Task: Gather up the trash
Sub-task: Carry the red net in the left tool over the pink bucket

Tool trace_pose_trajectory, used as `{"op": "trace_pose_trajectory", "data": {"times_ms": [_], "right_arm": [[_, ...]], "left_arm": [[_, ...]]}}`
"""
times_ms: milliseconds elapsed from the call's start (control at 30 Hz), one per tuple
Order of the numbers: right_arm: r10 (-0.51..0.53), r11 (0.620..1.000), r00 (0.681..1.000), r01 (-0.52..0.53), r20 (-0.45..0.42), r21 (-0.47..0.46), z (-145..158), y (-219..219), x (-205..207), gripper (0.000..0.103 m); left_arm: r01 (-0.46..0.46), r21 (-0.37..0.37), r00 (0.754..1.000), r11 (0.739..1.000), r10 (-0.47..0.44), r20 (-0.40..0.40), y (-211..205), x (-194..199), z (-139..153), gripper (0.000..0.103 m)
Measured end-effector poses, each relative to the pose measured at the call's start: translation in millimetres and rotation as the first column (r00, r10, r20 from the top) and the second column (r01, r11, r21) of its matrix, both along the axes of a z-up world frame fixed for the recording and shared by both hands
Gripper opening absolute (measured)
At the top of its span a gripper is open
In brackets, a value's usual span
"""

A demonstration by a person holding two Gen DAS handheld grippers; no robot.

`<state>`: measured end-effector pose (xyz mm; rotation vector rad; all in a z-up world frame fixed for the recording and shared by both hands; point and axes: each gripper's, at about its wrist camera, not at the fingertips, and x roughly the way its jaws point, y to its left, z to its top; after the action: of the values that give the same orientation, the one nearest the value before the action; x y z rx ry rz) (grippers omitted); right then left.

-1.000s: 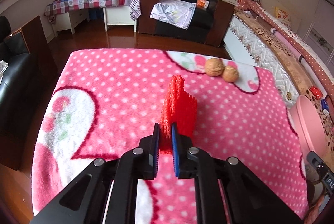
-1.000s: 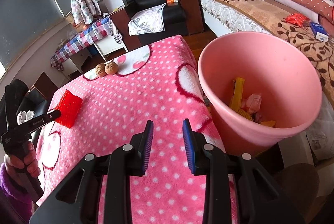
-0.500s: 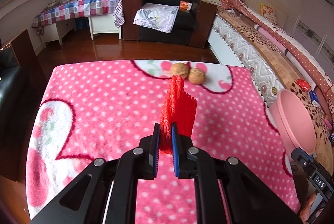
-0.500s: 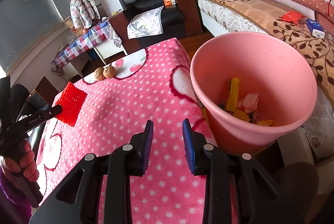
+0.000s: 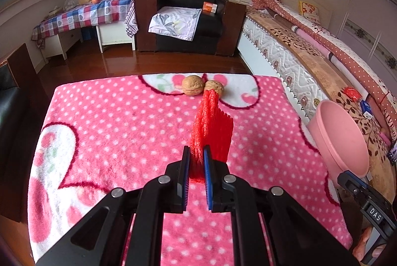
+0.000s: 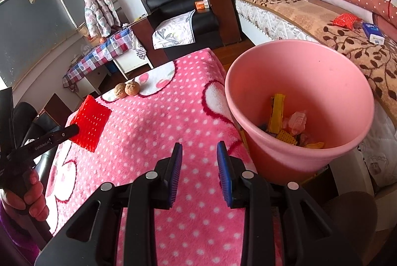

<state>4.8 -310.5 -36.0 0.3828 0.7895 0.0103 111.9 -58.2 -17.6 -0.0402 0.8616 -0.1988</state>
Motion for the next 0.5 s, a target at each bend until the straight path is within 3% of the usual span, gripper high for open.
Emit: {"op": "trace_pose_trajectory", "data": {"times_ms": [500], "right_arm": [[-0.015, 1.000, 1.000, 0.015, 0.012, 0.015, 2, -6, -6, 0.029]], "left_arm": [[0.056, 0.005, 0.998, 0.998, -0.056, 0.014, -27, -8, 8, 0.010]]}}
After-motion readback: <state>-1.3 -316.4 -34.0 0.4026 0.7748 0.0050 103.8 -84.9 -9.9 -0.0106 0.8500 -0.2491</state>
